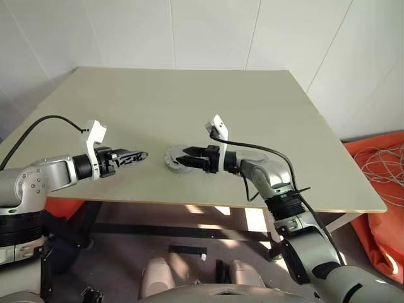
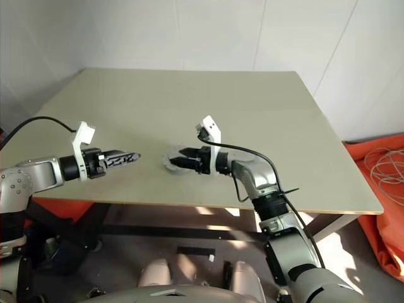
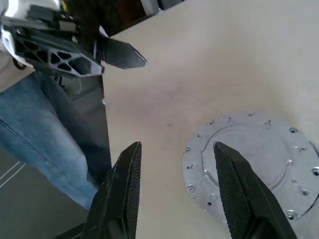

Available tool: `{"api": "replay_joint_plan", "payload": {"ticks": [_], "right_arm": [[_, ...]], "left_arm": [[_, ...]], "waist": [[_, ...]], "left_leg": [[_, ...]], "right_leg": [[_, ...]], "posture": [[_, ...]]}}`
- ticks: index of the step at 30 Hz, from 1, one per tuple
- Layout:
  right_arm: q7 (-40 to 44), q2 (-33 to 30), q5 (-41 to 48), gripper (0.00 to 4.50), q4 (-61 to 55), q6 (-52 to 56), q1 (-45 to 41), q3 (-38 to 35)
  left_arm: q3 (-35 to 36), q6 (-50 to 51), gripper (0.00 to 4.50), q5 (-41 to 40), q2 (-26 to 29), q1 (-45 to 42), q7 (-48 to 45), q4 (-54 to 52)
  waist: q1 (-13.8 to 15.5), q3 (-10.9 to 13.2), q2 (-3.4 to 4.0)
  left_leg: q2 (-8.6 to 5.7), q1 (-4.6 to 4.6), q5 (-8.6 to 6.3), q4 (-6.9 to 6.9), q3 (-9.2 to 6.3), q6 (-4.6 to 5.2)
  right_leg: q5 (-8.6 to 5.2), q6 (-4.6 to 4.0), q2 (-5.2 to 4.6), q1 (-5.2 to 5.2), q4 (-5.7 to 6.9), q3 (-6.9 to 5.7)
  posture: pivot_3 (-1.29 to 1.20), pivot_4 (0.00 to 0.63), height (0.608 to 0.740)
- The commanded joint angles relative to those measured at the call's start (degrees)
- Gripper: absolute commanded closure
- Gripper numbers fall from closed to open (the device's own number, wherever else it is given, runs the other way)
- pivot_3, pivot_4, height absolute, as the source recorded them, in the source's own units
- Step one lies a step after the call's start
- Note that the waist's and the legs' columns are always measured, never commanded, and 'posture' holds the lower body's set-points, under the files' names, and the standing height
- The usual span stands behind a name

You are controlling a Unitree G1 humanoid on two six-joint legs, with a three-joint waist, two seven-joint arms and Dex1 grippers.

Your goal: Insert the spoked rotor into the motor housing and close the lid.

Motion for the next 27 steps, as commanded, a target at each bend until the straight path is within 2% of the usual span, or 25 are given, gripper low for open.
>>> {"api": "replay_joint_plan", "payload": {"ticks": [1,2,4,6,9,17,27], "right_arm": [[-2.0,1.8,-2.6,1.91,5.79,-5.64,-2.67,-0.09],[-2.41,2.29,-3.07,1.91,7.13,-6.6,-3.1,-0.2],[-1.9,2.87,-3.25,1.58,8.23,-7.92,-3.6,-0.45],[-1.73,3.17,-3.43,1.06,8.42,-8.7,-3.96,-0.59],[-2.24,3.29,-4.31,0.04,8.54,-9.6,-4.48,-0.3],[-3.27,4.55,-6.58,0.01,10.07,-10.73,-5.73,-0.07],[-5.87,7.27,-9.88,0.01,17.93,-18.83,-8.55,-0.38]], "left_arm": [[0.41,-0.06,0.0,-1.04,0.02,-1.03,0.61,-2.21],[0.38,-0.05,0.0,-1.11,-0.05,-0.9,0.77,-2.37],[0.42,-0.01,0.0,-1.23,-0.12,-0.65,0.96,-2.62],[0.5,-0.06,0.0,-1.24,-0.12,-0.27,1.08,-2.83],[0.67,-0.08,0.0,-1.34,-0.16,0.21,1.26,-3.09],[0.37,-0.2,0.0,-1.38,0.25,0.23,1.2,-2.76],[-0.23,-0.68,0.0,-0.92,0.59,-0.05,0.99,-2.54]], "waist": [[-0.02,0.0,0.0],[-0.05,0.0,0.0],[-0.11,0.0,0.0],[-0.14,0.0,0.0],[-0.13,0.0,0.0],[-0.17,0.0,0.0],[-0.19,0.0,0.01]], "left_leg": [[-0.01,0.01,0.0,0.01,0.0,0.0],[-0.01,0.02,0.0,0.02,0.0,0.0],[0.0,0.01,0.0,0.02,0.0,0.0],[0.02,0.02,0.0,0.01,-0.01,0.0],[0.02,0.01,0.0,0.0,-0.01,0.0],[0.02,-0.04,0.0,-0.05,-0.01,0.0],[0.01,-0.03,0.0,-0.07,0.0,0.0]], "right_leg": [[0.0,0.0,0.0,0.02,-0.01,0.0],[0.0,0.0,0.0,0.03,-0.01,0.0],[0.0,0.0,0.0,0.02,-0.02,-0.01],[0.0,0.0,0.0,0.02,-0.01,-0.01],[0.0,0.0,0.0,0.03,-0.02,-0.01],[0.01,-0.02,0.01,-0.01,-0.01,-0.01],[0.01,-0.02,0.0,-0.04,-0.01,-0.01]], "posture": [[0.0,0.0,0.74],[0.0,0.0,0.74],[0.0,0.0,0.74],[0.0,0.0,0.74],[0.0,0.0,0.74],[0.0,0.0,0.74],[0.0,0.0,0.74]]}}
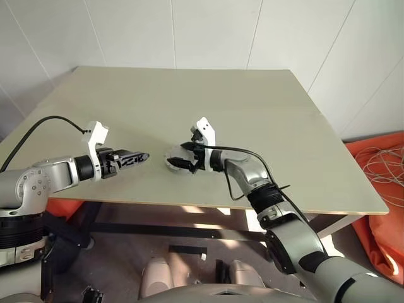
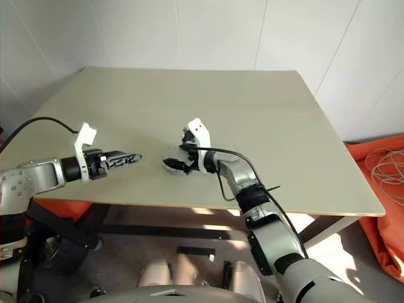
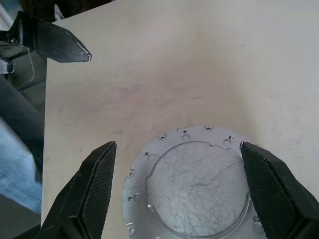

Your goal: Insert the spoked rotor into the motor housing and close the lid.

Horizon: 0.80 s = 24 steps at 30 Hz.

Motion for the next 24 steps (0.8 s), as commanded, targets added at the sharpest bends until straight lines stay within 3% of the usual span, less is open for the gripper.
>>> {"api": "replay_joint_plan", "payload": {"ticks": [1,13,24], "right_arm": [[0.45,0.29,-0.5,0.01,0.39,-3.33,-1.5,-0.5],[1.61,-2.37,-5.76,0.01,0.28,-9.16,1.72,3.09],[-0.86,-0.61,-7.12,0.01,3.74,-11.22,0.61,2.13]], "left_arm": [[0.15,-0.7,0.0,-0.31,0.93,-0.71,-0.39,-1.18],[0.06,-1.01,0.0,-0.02,1.31,-0.65,-0.57,-1.13],[-0.22,-1.39,0.0,0.36,1.74,-0.8,-0.92,-0.87]], "waist": [[0.02,0.0,0.0],[-0.01,0.0,0.0],[-0.14,0.0,0.0]], "left_leg": [[0.0,0.0,0.0,0.0,0.0,0.0],[0.0,-0.03,0.0,0.0,0.0,0.0],[0.0,0.03,0.0,0.0,0.0,0.0]], "right_leg": [[0.0,0.0,0.0,0.0,0.0,0.0],[0.0,0.0,0.0,0.0,0.0,0.0],[0.0,0.01,0.0,0.0,0.0,0.0]], "posture": [[0.0,0.0,0.74],[0.0,0.0,0.74],[0.0,0.0,0.74]]}}
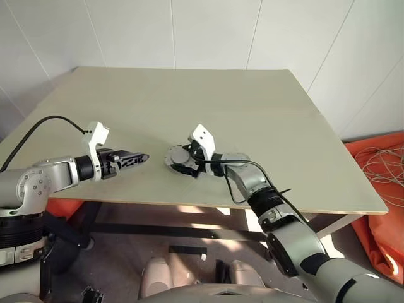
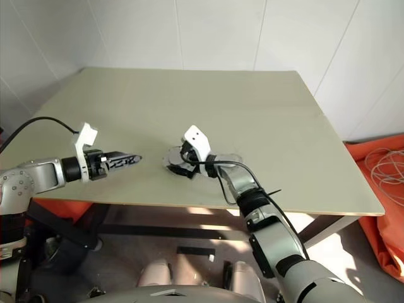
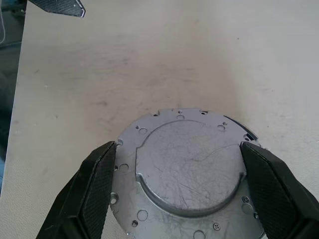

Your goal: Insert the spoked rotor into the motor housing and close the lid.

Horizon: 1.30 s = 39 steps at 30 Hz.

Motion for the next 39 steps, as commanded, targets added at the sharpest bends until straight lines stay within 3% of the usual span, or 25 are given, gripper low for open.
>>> {"api": "replay_joint_plan", "payload": {"ticks": [1,7,21,39], "right_arm": [[-1.43,0.69,-0.34,0.01,1.53,-1.06,-1.76,-0.83],[-2.94,1.04,-0.63,1.39,3.6,-2.04,-3.2,-1.51],[-1.41,1.67,3.16,1.39,-3.22,0.95,-3.72,-4.36],[-2.05,1.55,0.08,1.39,2.47,-2.66,-2.49,-2.84]], "left_arm": [[0.75,-1.08,0.0,-0.28,1.16,-0.73,-0.66,-0.94],[0.99,-1.02,0.0,-0.27,1.71,0.14,-1.12,-0.7],[0.2,-2.0,0.0,0.93,2.72,1.78,-2.17,0.08],[0.67,-2.32,0.0,1.13,2.75,1.55,-1.92,-0.5]], "waist": [[-0.06,0.0,0.0],[-0.18,0.0,0.0],[-0.43,0.02,0.0],[-0.82,0.02,0.0]], "left_leg": [[0.0,0.0,0.0,0.0,0.0,0.0],[0.0,0.01,0.0,0.0,0.0,0.0],[0.0,-0.23,0.0,0.0,0.0,0.0],[0.0,-0.35,0.0,-0.15,0.0,0.0]], "right_leg": [[0.0,0.0,0.0,0.0,0.0,0.0],[0.0,0.0,0.0,0.0,0.0,0.0],[0.0,0.0,0.0,-0.15,-0.02,0.0],[0.07,-0.14,0.0,-0.29,-0.05,0.0]], "posture": [[0.0,0.0,0.74],[0.0,0.0,0.74],[0.0,0.0,0.74],[0.0,0.0,0.74]]}}
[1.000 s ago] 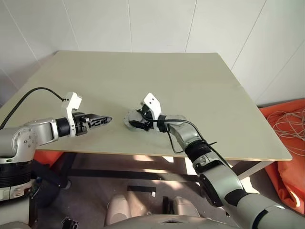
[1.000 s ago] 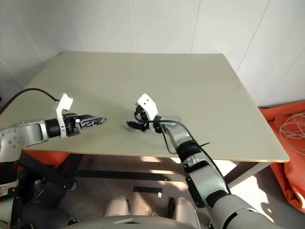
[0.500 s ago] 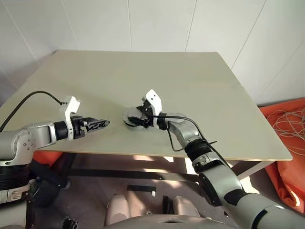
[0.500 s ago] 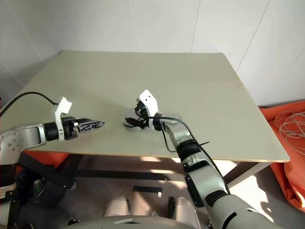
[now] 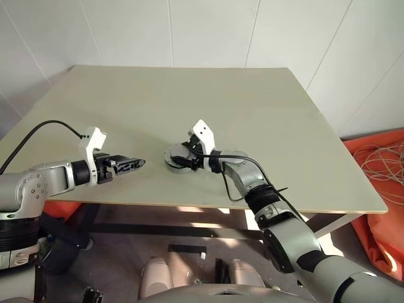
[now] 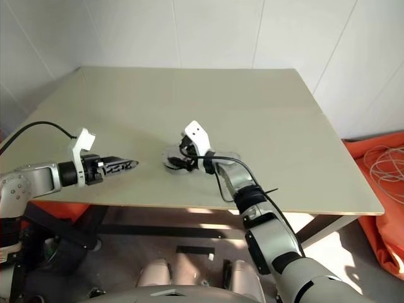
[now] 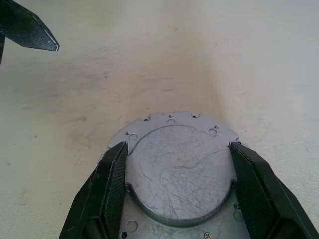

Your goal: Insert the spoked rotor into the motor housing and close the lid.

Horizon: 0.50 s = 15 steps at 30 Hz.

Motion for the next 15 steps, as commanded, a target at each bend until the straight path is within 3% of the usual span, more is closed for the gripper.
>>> {"api": "replay_joint_plan", "payload": {"ticks": [1,15], "right_arm": [[0.2,0.04,0.02,1.39,0.1,-2.15,-0.56,-0.29],[-0.15,-0.2,-0.55,1.39,2.61,-3.63,-0.99,-0.35]], "left_arm": [[1.11,-1.17,0.0,-0.07,1.04,-0.74,-0.11,-1.23],[1.08,-1.29,0.0,-0.25,0.51,-0.87,0.27,-1.78]], "waist": [[-0.04,0.0,0.0],[-0.09,0.0,-0.01]], "left_leg": [[0.0,0.0,0.0,0.0,0.0,0.0],[0.0,0.01,0.0,0.01,0.0,0.0]], "right_leg": [[-0.05,0.09,0.0,0.0,0.0,0.0],[-0.05,0.09,0.0,0.04,0.01,0.0]], "posture": [[0.0,0.0,0.74],[0.0,0.0,0.74]]}}
